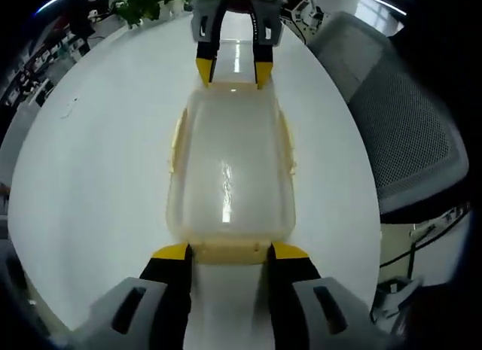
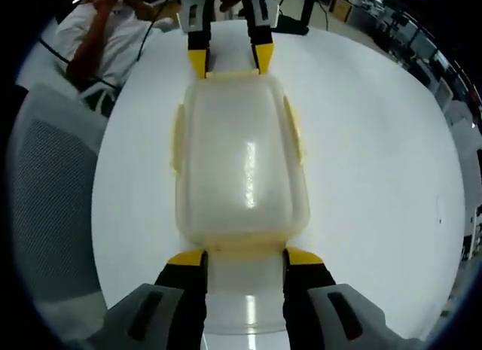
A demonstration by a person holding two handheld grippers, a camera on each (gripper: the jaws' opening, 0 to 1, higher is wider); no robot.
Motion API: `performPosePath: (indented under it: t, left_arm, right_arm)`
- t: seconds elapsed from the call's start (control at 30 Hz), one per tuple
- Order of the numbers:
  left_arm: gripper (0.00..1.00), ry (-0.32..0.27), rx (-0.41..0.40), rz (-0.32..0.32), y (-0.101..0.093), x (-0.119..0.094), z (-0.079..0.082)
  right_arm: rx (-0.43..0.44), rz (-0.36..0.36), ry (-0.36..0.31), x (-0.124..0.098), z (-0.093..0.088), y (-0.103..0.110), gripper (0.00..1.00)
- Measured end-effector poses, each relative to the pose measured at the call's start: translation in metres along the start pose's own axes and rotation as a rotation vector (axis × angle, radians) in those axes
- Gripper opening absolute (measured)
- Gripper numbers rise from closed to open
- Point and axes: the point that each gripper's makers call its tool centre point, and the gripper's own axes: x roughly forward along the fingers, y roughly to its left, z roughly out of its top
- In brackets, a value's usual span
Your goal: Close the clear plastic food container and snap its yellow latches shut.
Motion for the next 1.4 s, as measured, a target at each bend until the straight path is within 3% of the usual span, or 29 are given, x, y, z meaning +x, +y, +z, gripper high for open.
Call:
performPosePath:
  t: [0.1, 0.33, 0.53, 1.13, 1.4]
  left_arm:
    - [0.39, 0.041, 0.02, -0.008, 0.0, 0.001, 0.001]
    - [0.39, 0.015, 0.013, -0.008, 0.003, 0.0, 0.003]
    - [0.39, 0.049, 0.02, -0.005, 0.002, 0.001, 0.005]
    - [0.38, 0.078, 0.001, -0.006, 0.008, 0.001, 0.006]
    - [0.37, 0.03, -0.018, 0.0, 0.008, -0.01, 0.01]
  right_arm:
    - [-0.008, 0.007, 0.01, 0.0, 0.0, -0.001, 0.39]
    - [-0.045, 0.015, 0.009, 0.0, 0.002, -0.002, 0.41]
    - [-0.041, 0.016, -0.007, -0.001, 0.001, -0.001, 0.4]
    - [-0.023, 0.009, -0.051, -0.002, -0.001, -0.005, 0.39]
    - [-0.033, 0.028, -0.1, -0.013, 0.001, -0.008, 0.39]
